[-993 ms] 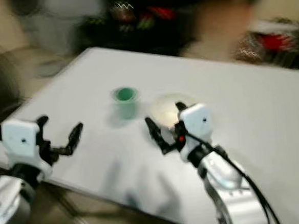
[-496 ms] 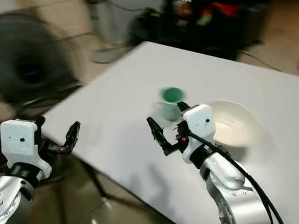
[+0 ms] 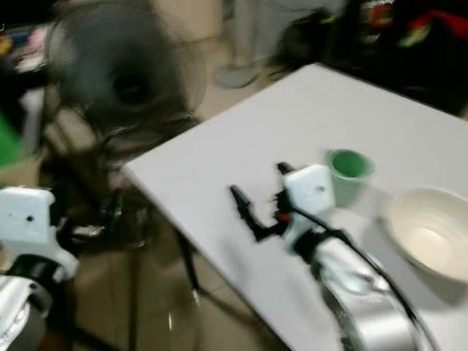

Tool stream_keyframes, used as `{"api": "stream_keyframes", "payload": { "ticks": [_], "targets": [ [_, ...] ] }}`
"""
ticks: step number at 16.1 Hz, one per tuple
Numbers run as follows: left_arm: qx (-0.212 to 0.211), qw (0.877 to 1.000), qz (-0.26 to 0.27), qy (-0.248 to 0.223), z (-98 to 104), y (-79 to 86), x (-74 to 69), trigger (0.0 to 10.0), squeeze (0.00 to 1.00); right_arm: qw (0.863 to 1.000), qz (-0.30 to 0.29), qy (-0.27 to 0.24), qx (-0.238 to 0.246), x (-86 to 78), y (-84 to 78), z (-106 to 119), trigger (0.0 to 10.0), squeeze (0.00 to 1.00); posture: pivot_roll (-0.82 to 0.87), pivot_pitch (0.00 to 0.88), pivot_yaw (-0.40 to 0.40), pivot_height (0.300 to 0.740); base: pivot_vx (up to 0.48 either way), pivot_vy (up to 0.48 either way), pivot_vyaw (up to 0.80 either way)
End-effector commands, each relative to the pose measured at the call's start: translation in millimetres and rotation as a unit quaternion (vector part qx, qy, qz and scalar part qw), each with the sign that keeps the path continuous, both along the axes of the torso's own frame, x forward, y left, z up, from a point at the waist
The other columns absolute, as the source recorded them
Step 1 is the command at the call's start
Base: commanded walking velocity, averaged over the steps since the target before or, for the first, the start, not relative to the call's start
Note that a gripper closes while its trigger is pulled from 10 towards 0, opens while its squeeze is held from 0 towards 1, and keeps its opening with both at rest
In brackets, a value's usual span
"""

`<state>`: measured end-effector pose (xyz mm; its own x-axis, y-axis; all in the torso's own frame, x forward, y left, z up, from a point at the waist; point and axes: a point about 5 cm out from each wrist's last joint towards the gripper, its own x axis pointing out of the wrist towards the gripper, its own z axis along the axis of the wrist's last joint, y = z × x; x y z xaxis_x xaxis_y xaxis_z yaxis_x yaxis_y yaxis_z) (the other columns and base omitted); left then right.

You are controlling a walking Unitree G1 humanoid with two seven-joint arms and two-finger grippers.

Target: Setting the table

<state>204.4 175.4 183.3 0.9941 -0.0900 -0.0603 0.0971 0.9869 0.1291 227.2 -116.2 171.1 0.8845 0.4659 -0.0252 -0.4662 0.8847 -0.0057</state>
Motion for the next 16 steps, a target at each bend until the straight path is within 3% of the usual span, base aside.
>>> {"api": "stream_keyframes", "payload": {
  "ticks": [1,8,9,10,16],
  "targets": [
    [0.001,1.000,-0.006,-0.004,2.4,-2.2,-0.5,10.0,0.00,1.000,-0.008,-0.002,-0.001,0.1,-4.8,0.4,10.0,1.00,0.02,0.000,0.027,0.740,0.000,0.398,0.80],
    [0.007,1.000,-0.010,-0.001,1.6,-1.3,-1.2,10.0,0.00,1.000,-0.019,0.000,0.004,-0.2,-8.5,-1.0,10.0,1.00,0.02,0.000,0.029,0.740,0.000,0.392,0.69],
    [0.007,1.000,-0.012,-0.001,1.7,-1.8,-1.4,10.0,0.00,1.000,-0.022,0.006,0.013,-1.1,-8.4,-2.3,10.0,0.24,0.02,0.000,0.029,0.740,0.000,0.386,0.00],
    [0.011,1.000,-0.016,-0.001,1.8,-2.3,-1.1,10.0,0.00,0.999,-0.028,0.013,0.017,-1.2,-8.7,-4.3,10.0,0.00,0.02,0.000,0.031,0.740,0.000,0.386,0.00],
    [0.017,1.000,-0.018,0.001,1.3,-1.0,1.0,10.0,0.00,0.999,-0.042,0.025,0.018,0.9,-10.3,-8.1,10.0,0.00,0.02,0.000,0.031,0.740,0.000,0.307,0.00]
  ]
}}
